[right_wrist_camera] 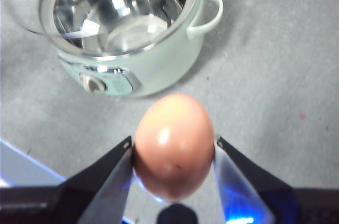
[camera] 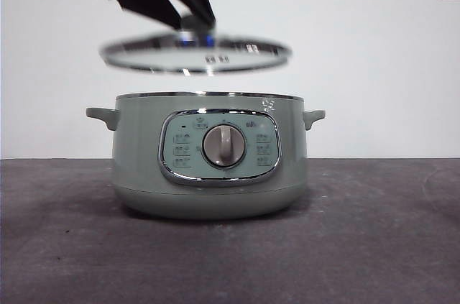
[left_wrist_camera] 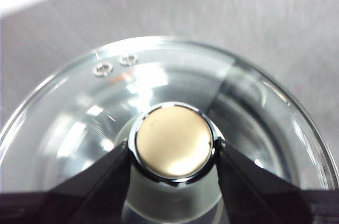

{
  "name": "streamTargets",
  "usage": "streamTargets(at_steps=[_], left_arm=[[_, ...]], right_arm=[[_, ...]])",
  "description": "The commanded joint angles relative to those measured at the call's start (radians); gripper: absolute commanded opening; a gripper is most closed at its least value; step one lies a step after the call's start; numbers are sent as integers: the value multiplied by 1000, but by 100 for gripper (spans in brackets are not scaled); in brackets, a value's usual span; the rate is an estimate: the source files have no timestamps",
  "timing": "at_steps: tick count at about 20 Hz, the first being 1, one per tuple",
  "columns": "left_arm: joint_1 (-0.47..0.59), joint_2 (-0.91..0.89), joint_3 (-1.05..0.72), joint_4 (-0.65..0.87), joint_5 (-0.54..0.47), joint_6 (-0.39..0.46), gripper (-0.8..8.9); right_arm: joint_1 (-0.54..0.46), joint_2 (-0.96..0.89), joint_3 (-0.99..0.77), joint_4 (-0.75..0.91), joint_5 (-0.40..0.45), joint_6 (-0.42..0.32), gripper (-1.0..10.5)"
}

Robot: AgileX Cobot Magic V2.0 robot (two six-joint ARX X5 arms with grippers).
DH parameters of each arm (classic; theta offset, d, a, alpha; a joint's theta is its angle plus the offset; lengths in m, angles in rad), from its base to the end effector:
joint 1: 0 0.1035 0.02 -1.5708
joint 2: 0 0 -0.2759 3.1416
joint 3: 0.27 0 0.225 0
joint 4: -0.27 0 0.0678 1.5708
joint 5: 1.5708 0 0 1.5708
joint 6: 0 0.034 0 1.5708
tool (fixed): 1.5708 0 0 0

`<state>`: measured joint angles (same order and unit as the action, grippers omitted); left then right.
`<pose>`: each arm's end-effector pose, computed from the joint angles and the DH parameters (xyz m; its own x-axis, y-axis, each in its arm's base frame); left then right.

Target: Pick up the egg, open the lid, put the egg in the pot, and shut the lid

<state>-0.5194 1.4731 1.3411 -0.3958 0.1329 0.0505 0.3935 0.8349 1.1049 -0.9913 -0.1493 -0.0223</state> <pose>0.2614 -0.1546 0.3579 0.6776 -0.5401 -0.4992 0.6127 0.7900 -0.0230 0.0941 0.0445 0.3567 0.6288 0.4221 -0.6530 -0.4958 0.8646 0.0815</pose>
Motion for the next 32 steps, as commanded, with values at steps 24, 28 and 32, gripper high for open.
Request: streamTargets(at_steps=[24, 28, 32], left_arm=[[3, -685, 24, -457, -54, -25, -8], [3, -685, 24, -438, -53, -25, -8], [3, -685, 24, -436, -51, -25, -8]], right_arm=[[249, 1126, 540, 476, 51, -119, -18], [256, 1203, 540, 481, 82, -125, -18], [259, 1243, 540, 433, 99, -126, -17]])
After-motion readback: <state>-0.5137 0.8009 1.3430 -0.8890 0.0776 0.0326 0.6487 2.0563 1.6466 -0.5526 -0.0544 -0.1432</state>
